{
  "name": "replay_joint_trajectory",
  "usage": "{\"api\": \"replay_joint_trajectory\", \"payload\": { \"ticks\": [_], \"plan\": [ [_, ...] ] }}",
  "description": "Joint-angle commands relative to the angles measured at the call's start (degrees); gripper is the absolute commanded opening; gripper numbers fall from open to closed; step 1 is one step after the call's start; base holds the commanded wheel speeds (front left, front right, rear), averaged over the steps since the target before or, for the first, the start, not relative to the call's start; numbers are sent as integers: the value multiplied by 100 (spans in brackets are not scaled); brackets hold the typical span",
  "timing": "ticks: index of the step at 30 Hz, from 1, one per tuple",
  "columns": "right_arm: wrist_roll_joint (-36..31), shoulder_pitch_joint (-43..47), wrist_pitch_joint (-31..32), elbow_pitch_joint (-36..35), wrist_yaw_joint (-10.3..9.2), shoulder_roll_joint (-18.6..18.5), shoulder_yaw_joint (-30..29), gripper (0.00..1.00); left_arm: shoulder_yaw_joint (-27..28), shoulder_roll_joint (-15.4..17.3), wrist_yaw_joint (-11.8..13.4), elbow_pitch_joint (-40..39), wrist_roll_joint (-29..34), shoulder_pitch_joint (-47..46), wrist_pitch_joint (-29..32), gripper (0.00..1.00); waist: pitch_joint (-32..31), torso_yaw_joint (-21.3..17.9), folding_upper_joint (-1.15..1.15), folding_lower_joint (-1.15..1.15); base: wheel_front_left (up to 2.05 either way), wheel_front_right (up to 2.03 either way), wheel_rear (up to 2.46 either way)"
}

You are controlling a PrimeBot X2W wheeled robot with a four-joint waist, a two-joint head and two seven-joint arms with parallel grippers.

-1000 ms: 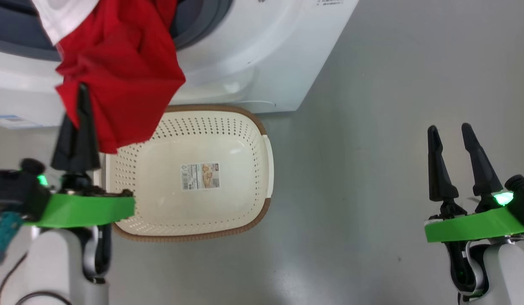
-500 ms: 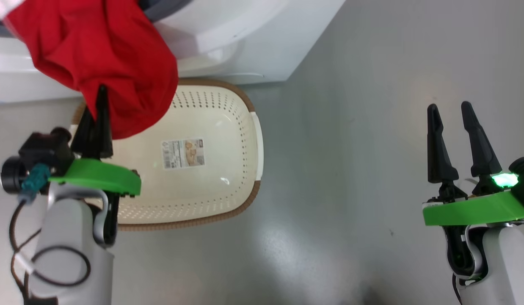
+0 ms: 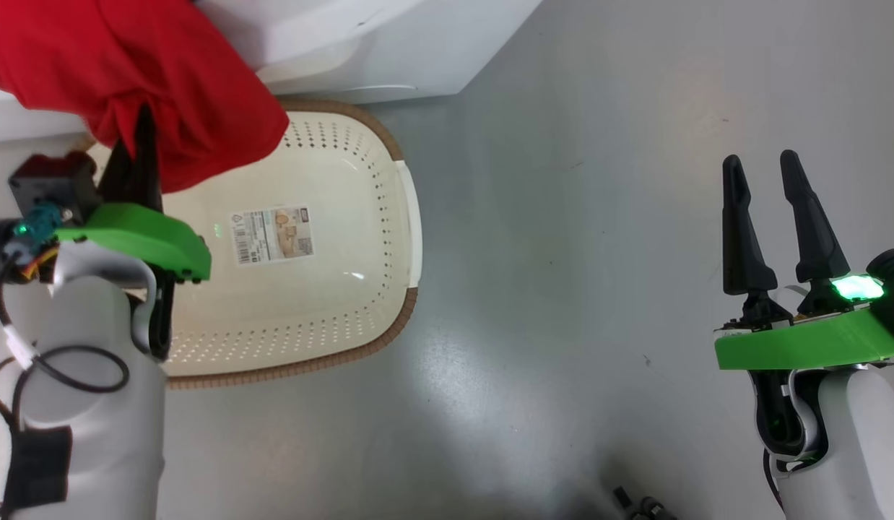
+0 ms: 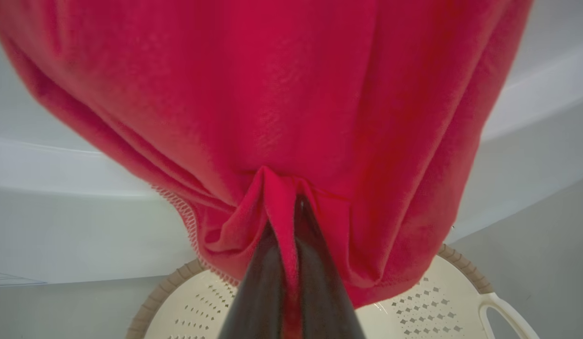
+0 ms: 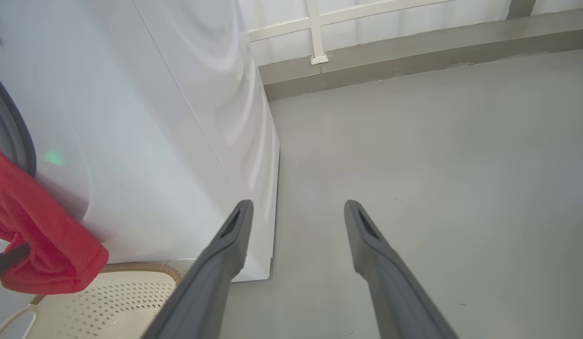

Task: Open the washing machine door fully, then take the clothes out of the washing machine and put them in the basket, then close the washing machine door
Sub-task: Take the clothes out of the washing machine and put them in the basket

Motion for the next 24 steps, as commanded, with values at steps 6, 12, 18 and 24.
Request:
{"api": "replay_joint_trajectory", "payload": {
  "ticks": [6, 12, 18, 24],
  "plan": [
    [35, -3, -36, -113, 36, -8, 116, 100, 141, 196, -18, 106, 100, -105, -23, 91, -4, -41, 0, 0, 0, 0, 0],
    [-15, 33, -36, -118, 36, -8, 60, 100, 152, 112, -19, -46, 79, 20, -23, 100, -74, 67, 0, 0, 0, 0, 0],
    [-112, 50, -36, -123, 36, -8, 18, 100, 194, 17, -20, -452, 34, 261, -23, 100, -178, 233, 0, 0, 0, 0, 0],
    [-251, 109, -36, -111, 36, -8, -6, 100, 260, -70, -21, -966, -21, 648, -23, 100, -357, 393, 0, 0, 0, 0, 0]
  ]
}}
